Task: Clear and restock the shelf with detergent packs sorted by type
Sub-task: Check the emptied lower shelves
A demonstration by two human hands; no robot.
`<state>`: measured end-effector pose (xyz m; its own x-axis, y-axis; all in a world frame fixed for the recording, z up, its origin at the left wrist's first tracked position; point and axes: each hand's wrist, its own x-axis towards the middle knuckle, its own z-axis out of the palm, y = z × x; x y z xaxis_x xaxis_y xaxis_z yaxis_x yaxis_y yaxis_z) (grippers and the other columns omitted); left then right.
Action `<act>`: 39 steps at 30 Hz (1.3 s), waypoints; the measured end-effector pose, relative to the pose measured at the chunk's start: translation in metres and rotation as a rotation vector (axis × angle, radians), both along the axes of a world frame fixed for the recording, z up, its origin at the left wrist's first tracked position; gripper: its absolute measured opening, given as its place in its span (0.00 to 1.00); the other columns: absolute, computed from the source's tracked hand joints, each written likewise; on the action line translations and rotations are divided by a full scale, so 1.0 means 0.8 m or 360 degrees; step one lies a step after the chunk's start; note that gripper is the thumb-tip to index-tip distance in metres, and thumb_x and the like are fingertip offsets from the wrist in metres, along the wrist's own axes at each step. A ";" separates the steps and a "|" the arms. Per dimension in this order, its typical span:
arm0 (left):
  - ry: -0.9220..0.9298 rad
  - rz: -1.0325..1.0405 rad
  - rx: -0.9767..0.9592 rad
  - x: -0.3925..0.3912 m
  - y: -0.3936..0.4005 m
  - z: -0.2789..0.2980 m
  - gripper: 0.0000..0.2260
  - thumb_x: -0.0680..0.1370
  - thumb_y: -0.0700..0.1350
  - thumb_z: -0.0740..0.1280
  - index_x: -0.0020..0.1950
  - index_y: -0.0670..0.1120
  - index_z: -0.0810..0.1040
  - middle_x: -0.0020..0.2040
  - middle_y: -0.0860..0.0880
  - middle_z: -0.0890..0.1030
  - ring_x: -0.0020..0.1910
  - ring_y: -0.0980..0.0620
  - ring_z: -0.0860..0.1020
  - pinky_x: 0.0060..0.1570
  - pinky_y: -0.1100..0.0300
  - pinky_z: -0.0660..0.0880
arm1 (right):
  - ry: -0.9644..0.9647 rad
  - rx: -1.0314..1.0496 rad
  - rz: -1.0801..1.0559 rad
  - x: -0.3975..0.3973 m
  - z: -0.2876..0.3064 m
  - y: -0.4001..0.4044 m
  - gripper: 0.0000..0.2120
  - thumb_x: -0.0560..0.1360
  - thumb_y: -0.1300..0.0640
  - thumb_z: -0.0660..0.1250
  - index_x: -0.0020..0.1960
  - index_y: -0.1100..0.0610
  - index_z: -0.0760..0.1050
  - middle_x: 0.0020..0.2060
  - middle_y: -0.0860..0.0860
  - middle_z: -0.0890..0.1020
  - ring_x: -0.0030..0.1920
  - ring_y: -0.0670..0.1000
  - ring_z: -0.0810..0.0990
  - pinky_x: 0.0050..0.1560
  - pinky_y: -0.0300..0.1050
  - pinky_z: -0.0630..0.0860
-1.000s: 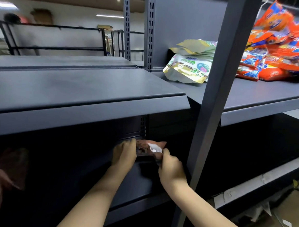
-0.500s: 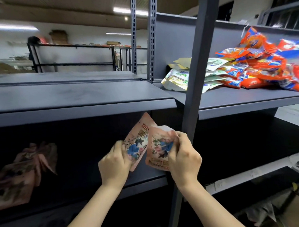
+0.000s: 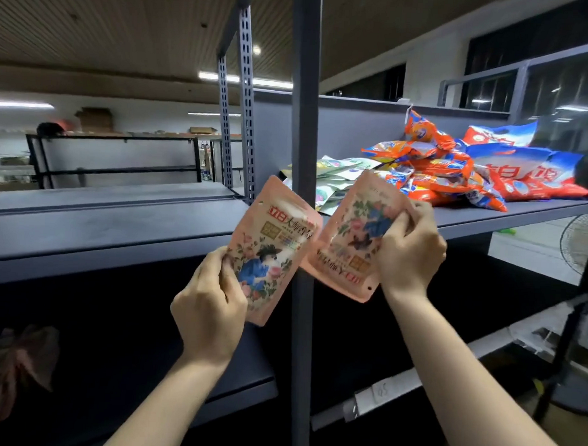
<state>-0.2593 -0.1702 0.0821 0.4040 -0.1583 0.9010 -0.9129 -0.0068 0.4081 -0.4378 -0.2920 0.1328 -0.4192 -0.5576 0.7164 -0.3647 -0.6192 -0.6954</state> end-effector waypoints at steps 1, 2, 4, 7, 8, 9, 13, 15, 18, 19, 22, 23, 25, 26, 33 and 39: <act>-0.0010 -0.0005 -0.0021 -0.009 -0.008 0.007 0.14 0.77 0.43 0.58 0.51 0.38 0.81 0.41 0.44 0.84 0.36 0.44 0.82 0.38 0.66 0.68 | -0.0038 0.0077 0.0039 -0.013 0.014 -0.013 0.11 0.79 0.60 0.58 0.56 0.58 0.77 0.46 0.57 0.83 0.49 0.61 0.79 0.44 0.45 0.68; -0.0020 -0.0012 -0.0035 -0.017 -0.016 0.014 0.14 0.77 0.43 0.58 0.52 0.38 0.81 0.42 0.44 0.84 0.37 0.44 0.82 0.38 0.66 0.68 | -0.0093 0.0130 0.0079 -0.024 0.027 -0.027 0.12 0.79 0.60 0.57 0.57 0.59 0.76 0.49 0.57 0.82 0.51 0.60 0.78 0.46 0.45 0.67; -0.0027 -0.0018 -0.0061 -0.037 -0.035 0.027 0.16 0.78 0.44 0.57 0.52 0.38 0.82 0.41 0.44 0.84 0.36 0.44 0.82 0.37 0.64 0.70 | -0.0222 0.0141 0.0113 -0.043 0.050 -0.059 0.12 0.79 0.60 0.56 0.58 0.59 0.75 0.51 0.56 0.81 0.53 0.58 0.77 0.45 0.41 0.65; 0.0003 -0.0012 -0.0069 -0.064 -0.069 0.044 0.18 0.79 0.46 0.55 0.52 0.38 0.81 0.39 0.44 0.84 0.35 0.44 0.81 0.35 0.61 0.71 | -0.0239 -0.0041 0.0039 -0.053 0.072 -0.106 0.13 0.80 0.61 0.55 0.60 0.60 0.74 0.50 0.57 0.81 0.51 0.58 0.78 0.42 0.38 0.64; 0.0009 0.0003 -0.0068 -0.073 -0.082 0.048 0.18 0.80 0.47 0.54 0.52 0.38 0.81 0.38 0.44 0.84 0.34 0.44 0.81 0.34 0.61 0.70 | -0.0188 -0.0147 0.0008 -0.054 0.073 -0.121 0.13 0.81 0.61 0.54 0.61 0.61 0.73 0.48 0.58 0.81 0.49 0.59 0.79 0.41 0.40 0.65; 0.0012 0.0018 -0.0065 -0.080 -0.094 0.051 0.18 0.80 0.47 0.54 0.52 0.38 0.81 0.37 0.45 0.83 0.34 0.44 0.81 0.33 0.62 0.70 | -0.0102 -0.0248 -0.0008 -0.051 0.071 -0.138 0.14 0.81 0.61 0.54 0.61 0.62 0.73 0.46 0.60 0.81 0.46 0.59 0.80 0.39 0.42 0.65; 0.0040 0.0085 -0.0045 -0.110 -0.143 0.057 0.12 0.81 0.42 0.59 0.54 0.39 0.80 0.40 0.46 0.83 0.36 0.45 0.82 0.33 0.63 0.70 | 0.0588 -0.0137 0.0486 -0.032 0.030 -0.216 0.14 0.77 0.56 0.54 0.55 0.58 0.75 0.48 0.60 0.81 0.48 0.62 0.79 0.45 0.49 0.68; 0.0040 0.0123 -0.0050 -0.125 -0.166 0.059 0.09 0.80 0.40 0.60 0.54 0.41 0.80 0.40 0.46 0.83 0.37 0.46 0.81 0.33 0.62 0.71 | 0.1059 0.0167 0.0667 -0.032 0.002 -0.243 0.12 0.78 0.52 0.54 0.53 0.54 0.74 0.52 0.57 0.81 0.54 0.61 0.77 0.52 0.51 0.72; 0.0133 0.0150 -0.0030 -0.139 -0.202 0.066 0.10 0.81 0.40 0.59 0.55 0.41 0.79 0.41 0.45 0.82 0.38 0.43 0.81 0.32 0.54 0.77 | 0.1478 0.0369 0.0604 -0.041 -0.014 -0.260 0.15 0.79 0.51 0.53 0.62 0.46 0.72 0.61 0.52 0.78 0.61 0.57 0.75 0.54 0.49 0.70; 0.0177 0.0166 -0.0029 -0.140 -0.214 0.070 0.10 0.81 0.41 0.59 0.56 0.42 0.78 0.42 0.44 0.82 0.39 0.42 0.81 0.33 0.51 0.78 | 0.1483 0.0392 0.0640 -0.044 -0.011 -0.262 0.16 0.79 0.50 0.53 0.64 0.45 0.71 0.63 0.51 0.77 0.62 0.56 0.75 0.54 0.49 0.70; 0.0368 0.0204 -0.0011 -0.138 -0.249 0.083 0.12 0.81 0.41 0.57 0.58 0.42 0.78 0.47 0.42 0.82 0.45 0.40 0.79 0.36 0.54 0.73 | 0.1473 0.0415 0.0754 -0.049 -0.006 -0.269 0.17 0.78 0.49 0.52 0.64 0.45 0.71 0.63 0.51 0.77 0.61 0.56 0.74 0.54 0.49 0.69; 0.0482 0.0221 0.0043 -0.135 -0.261 0.088 0.13 0.81 0.40 0.56 0.60 0.42 0.77 0.50 0.42 0.82 0.47 0.40 0.78 0.37 0.55 0.70 | 0.1469 0.0410 0.0770 -0.050 -0.007 -0.270 0.17 0.78 0.49 0.53 0.63 0.46 0.71 0.62 0.52 0.78 0.61 0.56 0.75 0.53 0.49 0.69; 0.0704 0.0257 0.0265 -0.124 -0.281 0.094 0.17 0.79 0.39 0.55 0.67 0.44 0.70 0.58 0.41 0.78 0.53 0.39 0.75 0.43 0.53 0.70 | 0.1426 0.0400 0.0805 -0.053 -0.008 -0.271 0.17 0.78 0.49 0.53 0.64 0.49 0.70 0.62 0.54 0.78 0.60 0.57 0.75 0.53 0.50 0.70; 0.0768 0.0245 0.0421 -0.119 -0.289 0.093 0.19 0.79 0.39 0.55 0.71 0.44 0.66 0.62 0.41 0.75 0.58 0.39 0.74 0.49 0.51 0.71 | 0.1394 0.0400 0.0830 -0.055 -0.009 -0.272 0.18 0.77 0.49 0.54 0.65 0.50 0.69 0.62 0.54 0.78 0.60 0.57 0.74 0.54 0.50 0.70; 0.0547 0.0363 0.1429 -0.108 -0.297 0.079 0.25 0.77 0.64 0.55 0.66 0.53 0.73 0.65 0.44 0.74 0.69 0.42 0.64 0.70 0.43 0.54 | 0.1507 0.0256 0.0821 -0.062 -0.007 -0.269 0.20 0.78 0.45 0.57 0.67 0.51 0.71 0.64 0.51 0.76 0.64 0.54 0.71 0.60 0.46 0.65; 0.0392 0.0430 0.1209 -0.119 -0.284 0.077 0.23 0.77 0.61 0.58 0.64 0.48 0.74 0.63 0.45 0.76 0.65 0.42 0.69 0.65 0.49 0.63 | 0.1500 0.0253 0.0875 -0.062 -0.006 -0.269 0.20 0.77 0.47 0.59 0.67 0.51 0.70 0.64 0.51 0.76 0.64 0.54 0.71 0.62 0.47 0.65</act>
<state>-0.3544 -0.3975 0.1435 0.6860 -0.5555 0.4700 -0.7260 -0.5653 0.3916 -0.4870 -0.5071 0.1276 0.5913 -0.6145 0.5223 -0.4928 -0.7880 -0.3691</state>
